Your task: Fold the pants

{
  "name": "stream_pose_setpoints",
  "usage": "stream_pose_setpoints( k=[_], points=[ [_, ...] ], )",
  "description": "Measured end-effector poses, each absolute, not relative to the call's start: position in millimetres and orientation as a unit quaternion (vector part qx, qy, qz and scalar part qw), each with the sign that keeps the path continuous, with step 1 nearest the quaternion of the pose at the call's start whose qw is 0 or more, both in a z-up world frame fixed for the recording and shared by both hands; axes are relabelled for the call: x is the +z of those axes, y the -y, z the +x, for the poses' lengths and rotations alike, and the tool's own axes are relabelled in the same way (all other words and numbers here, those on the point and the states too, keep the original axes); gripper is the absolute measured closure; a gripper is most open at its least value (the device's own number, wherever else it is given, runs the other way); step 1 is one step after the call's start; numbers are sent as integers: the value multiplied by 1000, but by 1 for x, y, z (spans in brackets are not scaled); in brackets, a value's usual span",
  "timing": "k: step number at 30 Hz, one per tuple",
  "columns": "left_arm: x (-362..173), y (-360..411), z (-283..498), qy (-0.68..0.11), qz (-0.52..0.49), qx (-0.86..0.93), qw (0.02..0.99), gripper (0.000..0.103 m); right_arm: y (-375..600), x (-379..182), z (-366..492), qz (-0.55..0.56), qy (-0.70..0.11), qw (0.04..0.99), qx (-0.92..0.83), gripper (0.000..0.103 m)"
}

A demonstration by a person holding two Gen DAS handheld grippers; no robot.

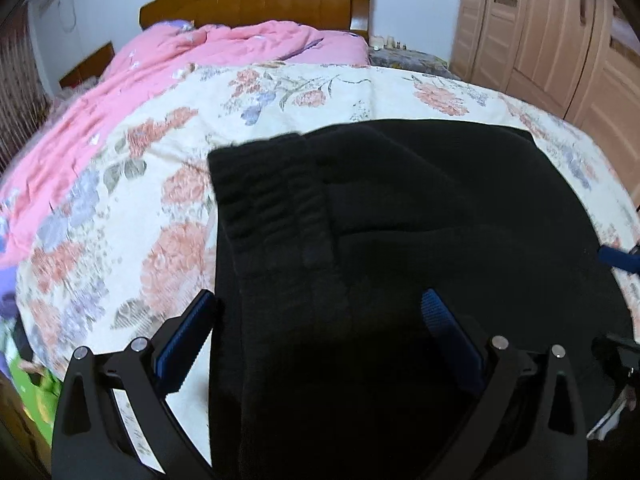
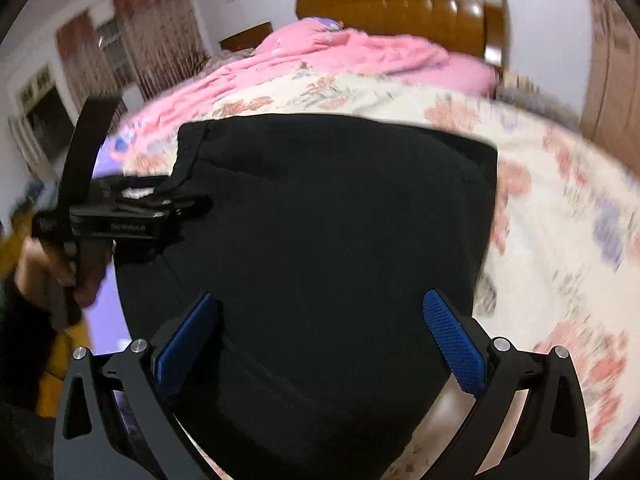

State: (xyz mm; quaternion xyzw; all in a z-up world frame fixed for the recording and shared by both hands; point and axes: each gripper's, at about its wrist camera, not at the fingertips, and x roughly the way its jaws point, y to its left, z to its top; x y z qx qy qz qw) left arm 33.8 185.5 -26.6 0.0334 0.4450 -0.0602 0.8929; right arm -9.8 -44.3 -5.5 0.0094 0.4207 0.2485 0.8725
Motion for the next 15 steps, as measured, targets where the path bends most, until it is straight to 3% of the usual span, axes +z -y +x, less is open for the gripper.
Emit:
stream_pose_setpoints(
  k=[5,10,15],
  points=[
    [14,-176,19,-405,59,-63,910,2,54,18,4,-17,-397,889,228,5],
    [27,-150,56,-392,55,-121,910,2,48,19,81,-3,-397,890,223,5],
    [11,-144,97,-406,68,-107,905,2,60,-13,155,144,-463,824,293,4]
  ],
)
